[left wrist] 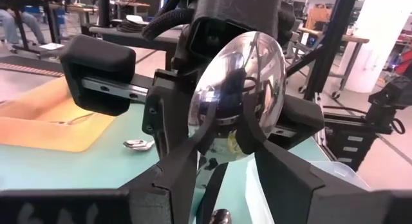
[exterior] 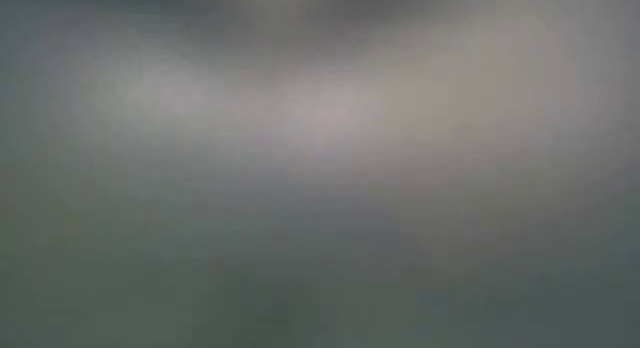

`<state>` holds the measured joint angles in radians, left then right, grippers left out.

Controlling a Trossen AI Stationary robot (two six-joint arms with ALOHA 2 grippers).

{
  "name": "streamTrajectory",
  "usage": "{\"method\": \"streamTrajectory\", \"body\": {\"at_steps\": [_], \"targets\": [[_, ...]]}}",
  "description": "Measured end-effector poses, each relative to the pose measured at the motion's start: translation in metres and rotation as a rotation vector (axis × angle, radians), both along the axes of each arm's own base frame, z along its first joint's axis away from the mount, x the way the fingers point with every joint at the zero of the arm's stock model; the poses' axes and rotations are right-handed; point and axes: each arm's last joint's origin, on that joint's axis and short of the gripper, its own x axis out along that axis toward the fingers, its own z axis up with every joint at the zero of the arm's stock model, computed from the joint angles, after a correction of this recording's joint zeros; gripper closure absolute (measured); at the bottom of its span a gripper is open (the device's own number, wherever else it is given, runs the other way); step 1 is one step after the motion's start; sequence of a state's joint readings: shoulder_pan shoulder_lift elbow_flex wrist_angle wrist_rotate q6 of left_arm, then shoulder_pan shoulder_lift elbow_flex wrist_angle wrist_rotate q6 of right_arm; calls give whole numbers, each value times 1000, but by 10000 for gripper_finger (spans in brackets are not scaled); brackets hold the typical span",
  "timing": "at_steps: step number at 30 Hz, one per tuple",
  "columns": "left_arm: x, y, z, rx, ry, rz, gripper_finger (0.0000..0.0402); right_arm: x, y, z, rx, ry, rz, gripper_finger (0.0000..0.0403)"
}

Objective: Sort silverware by color (type)
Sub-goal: Put the green spoon into the yellow bin

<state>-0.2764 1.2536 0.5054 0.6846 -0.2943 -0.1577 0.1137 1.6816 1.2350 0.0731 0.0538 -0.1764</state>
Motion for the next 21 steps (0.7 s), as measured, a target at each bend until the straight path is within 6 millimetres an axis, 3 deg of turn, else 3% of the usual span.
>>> {"method": "streamTrajectory", "body": {"at_steps": [7,13,21], "targets": [[5,-1,0,0,-2,1,276,0,3,4,-15,-28,25,369],[7,-1,-1,2,10,15,380,-1,6,6,12,-30,25,369],[7,0,0,-70,7,26,391,-1,6,9,71,-17,-6,322]]}}
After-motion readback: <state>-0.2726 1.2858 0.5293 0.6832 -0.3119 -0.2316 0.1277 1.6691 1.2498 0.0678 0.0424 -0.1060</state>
